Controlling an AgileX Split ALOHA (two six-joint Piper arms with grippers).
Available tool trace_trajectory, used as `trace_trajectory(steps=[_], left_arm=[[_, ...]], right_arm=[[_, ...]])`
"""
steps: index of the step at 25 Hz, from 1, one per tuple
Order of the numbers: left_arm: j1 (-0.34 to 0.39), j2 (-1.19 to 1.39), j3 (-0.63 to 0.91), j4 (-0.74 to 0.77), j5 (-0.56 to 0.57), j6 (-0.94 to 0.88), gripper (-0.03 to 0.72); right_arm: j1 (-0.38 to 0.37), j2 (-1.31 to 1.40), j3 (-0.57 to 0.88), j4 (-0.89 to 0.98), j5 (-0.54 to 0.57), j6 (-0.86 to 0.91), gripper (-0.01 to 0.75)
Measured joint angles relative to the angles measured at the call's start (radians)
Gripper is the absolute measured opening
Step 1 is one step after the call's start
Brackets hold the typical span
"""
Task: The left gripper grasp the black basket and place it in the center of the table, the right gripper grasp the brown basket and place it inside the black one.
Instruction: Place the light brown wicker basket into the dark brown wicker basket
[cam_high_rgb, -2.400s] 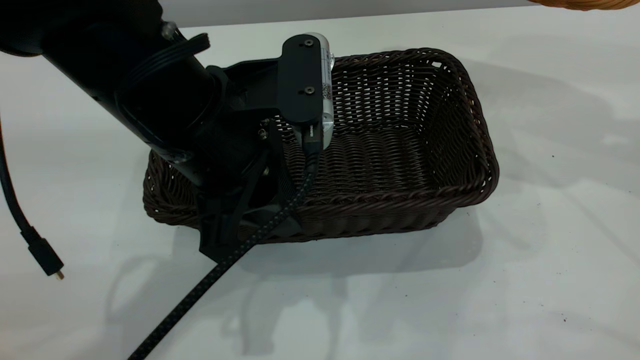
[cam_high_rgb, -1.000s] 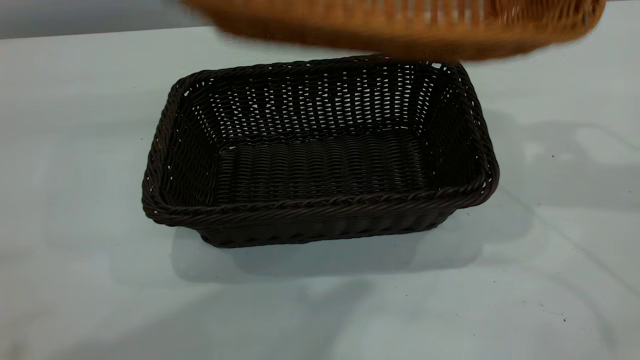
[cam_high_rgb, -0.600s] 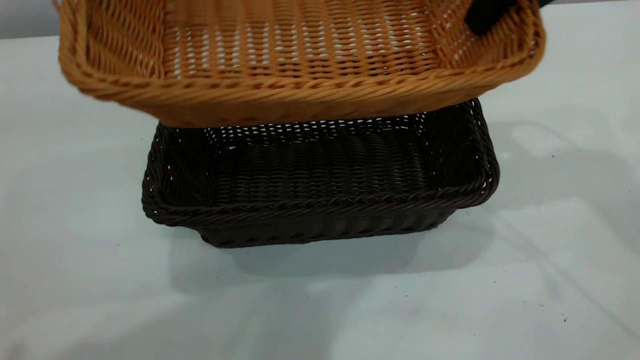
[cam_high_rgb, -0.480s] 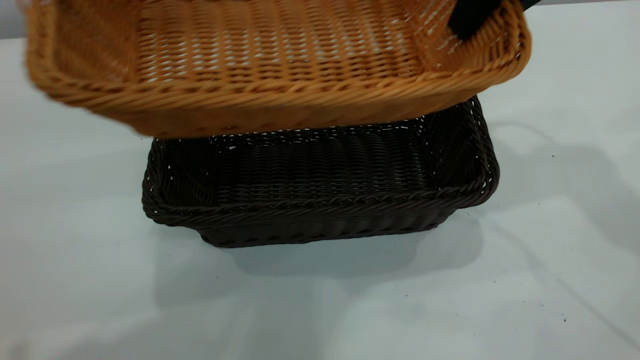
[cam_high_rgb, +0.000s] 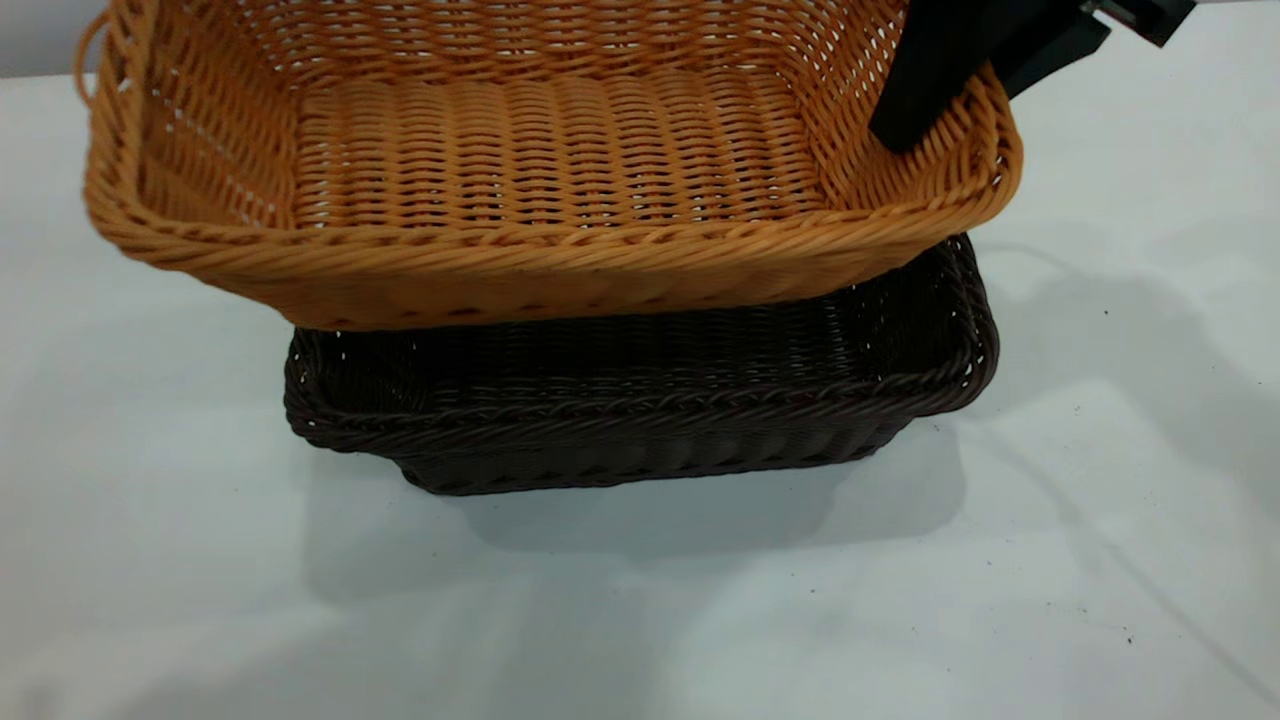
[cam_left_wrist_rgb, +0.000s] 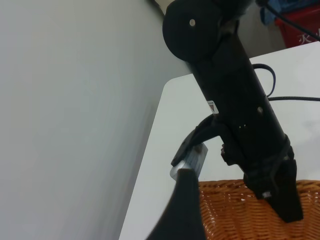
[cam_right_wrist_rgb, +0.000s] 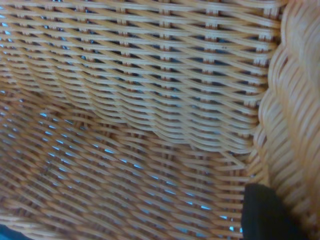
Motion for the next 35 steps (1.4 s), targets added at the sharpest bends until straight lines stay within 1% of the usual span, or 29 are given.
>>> trace_trajectory(steps=[3, 7, 12, 22, 35], left_arm=[[0.0, 0.0, 0.0, 0.0, -0.001, 0.0, 0.608], [0.0, 0.0, 0.0, 0.0, 0.006, -0.001, 0.608], [0.0, 0.0, 0.0, -0.014, 0.011, -0.001, 0.608], [0.0, 0.0, 0.0, -0.025, 0.014, -0.001, 0.608], [0.0, 0.0, 0.0, -0.025, 0.014, -0.001, 0.608]], right_arm=[[0.0, 0.031, 0.0, -0.007, -0.003, 0.001, 0.1], [0.0, 0.068, -0.002, -0.006, -0.045, 0.0, 0.1], [0.0, 0.078, -0.002, -0.032, -0.051, -0.002, 0.1], [-0.001, 0.081, -0.002, -0.085, -0.078, 0.062, 0.1], [-0.001, 0.081, -0.002, -0.042, -0.06, 0.071, 0.1]])
